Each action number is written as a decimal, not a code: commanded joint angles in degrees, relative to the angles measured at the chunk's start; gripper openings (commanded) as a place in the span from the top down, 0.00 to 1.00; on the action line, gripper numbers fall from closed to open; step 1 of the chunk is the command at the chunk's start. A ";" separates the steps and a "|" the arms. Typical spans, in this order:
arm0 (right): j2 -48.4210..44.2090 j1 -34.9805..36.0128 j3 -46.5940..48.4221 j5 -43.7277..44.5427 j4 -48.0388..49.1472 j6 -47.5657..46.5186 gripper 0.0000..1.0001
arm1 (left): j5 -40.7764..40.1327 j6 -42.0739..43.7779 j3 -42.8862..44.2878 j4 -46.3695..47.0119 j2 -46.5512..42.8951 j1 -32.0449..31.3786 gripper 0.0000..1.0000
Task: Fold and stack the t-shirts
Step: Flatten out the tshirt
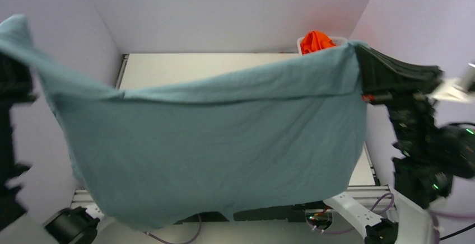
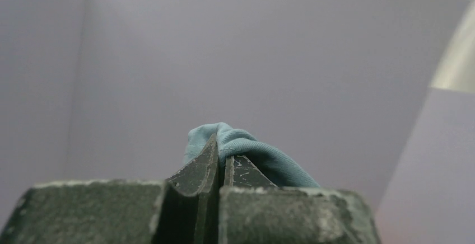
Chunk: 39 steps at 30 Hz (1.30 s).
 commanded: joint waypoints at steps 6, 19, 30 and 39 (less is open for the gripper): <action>14.28 -0.24 -24.26 35.57 1.07 4.50 1.00 | -11.11 -3.45 -7.48 -5.17 37.63 12.85 0.83; 46.41 -1.87 -29.99 34.22 4.34 8.14 0.00 | -3.09 -15.82 -12.06 -15.90 64.31 17.45 0.01; 27.80 -1.33 -45.33 16.49 1.05 11.99 0.00 | 23.38 -22.10 -45.79 -7.01 36.60 17.37 0.01; 27.03 -1.36 -57.36 11.82 10.27 11.31 0.00 | 36.66 -30.66 -77.47 13.15 25.75 17.22 0.01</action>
